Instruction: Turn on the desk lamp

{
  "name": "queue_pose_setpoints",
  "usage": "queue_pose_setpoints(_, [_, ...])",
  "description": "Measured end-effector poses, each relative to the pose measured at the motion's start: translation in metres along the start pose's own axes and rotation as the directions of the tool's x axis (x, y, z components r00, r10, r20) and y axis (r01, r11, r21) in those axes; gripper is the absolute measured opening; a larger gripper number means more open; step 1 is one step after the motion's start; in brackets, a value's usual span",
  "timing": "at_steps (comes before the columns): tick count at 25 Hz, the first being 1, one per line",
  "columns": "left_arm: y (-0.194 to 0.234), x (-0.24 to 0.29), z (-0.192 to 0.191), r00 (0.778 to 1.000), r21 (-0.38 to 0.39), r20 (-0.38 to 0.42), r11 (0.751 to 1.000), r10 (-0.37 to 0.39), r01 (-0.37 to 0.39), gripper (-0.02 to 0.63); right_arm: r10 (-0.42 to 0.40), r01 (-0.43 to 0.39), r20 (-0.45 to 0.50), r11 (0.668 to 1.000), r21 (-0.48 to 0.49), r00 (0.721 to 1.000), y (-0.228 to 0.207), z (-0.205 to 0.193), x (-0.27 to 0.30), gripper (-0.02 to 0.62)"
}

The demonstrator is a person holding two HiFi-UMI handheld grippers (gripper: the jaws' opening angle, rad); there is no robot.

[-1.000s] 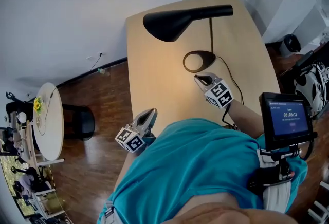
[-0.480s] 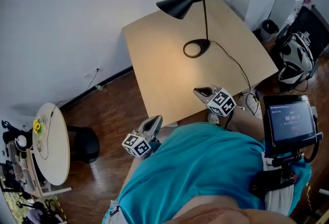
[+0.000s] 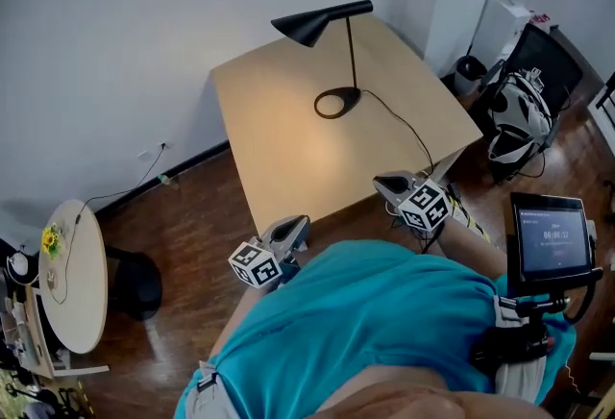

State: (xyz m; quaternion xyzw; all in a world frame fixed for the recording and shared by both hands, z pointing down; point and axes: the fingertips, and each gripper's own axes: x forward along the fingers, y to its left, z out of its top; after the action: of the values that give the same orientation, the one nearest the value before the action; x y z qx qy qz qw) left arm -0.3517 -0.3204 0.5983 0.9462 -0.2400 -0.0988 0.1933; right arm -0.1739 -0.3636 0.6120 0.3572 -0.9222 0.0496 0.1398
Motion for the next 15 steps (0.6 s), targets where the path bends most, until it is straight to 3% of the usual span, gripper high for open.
queue_pose_setpoints(5, [-0.073,0.035,-0.019,1.000,0.031,-0.002,1.000,-0.007,0.007,0.000,0.023,-0.022,0.035,1.000,-0.022,0.999,0.000,-0.006,-0.091,0.002])
queue_pose_setpoints(10, [-0.135,0.079,-0.077,0.998,-0.013,-0.003,0.998,0.061,-0.061,0.000,0.078,-0.080,0.063,0.996,0.031,0.995,-0.028,-0.048,-0.164,0.002])
queue_pose_setpoints(15, [-0.188,0.087,-0.132,0.986,0.017,-0.016,0.986,0.165,-0.165,0.000,0.173,-0.178,0.090,0.983,0.054,0.981,-0.025,-0.100,-0.202,0.003])
